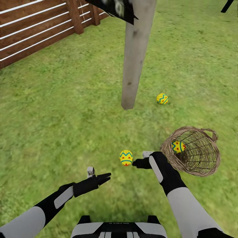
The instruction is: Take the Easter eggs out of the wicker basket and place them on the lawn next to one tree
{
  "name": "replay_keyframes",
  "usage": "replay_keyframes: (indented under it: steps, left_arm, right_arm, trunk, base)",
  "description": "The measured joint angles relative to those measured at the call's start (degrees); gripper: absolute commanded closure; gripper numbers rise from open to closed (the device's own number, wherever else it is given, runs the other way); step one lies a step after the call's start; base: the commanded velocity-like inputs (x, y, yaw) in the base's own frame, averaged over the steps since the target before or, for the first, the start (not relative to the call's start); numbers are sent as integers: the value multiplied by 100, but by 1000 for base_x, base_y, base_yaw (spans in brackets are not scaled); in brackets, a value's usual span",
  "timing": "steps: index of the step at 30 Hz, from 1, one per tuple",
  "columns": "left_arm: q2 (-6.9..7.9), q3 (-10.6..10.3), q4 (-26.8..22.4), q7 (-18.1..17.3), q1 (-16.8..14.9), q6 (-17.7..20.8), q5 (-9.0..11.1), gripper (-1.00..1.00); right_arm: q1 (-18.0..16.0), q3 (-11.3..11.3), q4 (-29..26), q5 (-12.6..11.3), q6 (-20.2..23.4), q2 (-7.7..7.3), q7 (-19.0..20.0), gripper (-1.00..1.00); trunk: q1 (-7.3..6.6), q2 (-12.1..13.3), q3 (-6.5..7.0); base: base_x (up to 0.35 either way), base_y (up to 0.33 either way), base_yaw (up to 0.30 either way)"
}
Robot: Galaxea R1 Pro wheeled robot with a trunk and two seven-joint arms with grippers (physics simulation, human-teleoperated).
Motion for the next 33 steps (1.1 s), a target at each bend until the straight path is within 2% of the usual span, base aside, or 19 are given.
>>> replay_keyframes:
  steps: [29,33]
  left_arm:
    - [3,4,2,4,0,-42,29,-100]
    - [3,4,2,13,0,-46,32,-100]
  right_arm:
    - [2,0,-1,-18,-9,20,0,-100]
    - [7,0,5,-17,-7,26,0,-100]
  trunk:
    - [-637,1163,782]
    - [-638,1165,818]
  base:
    - [0,0,-1]
    - [0,0,0]
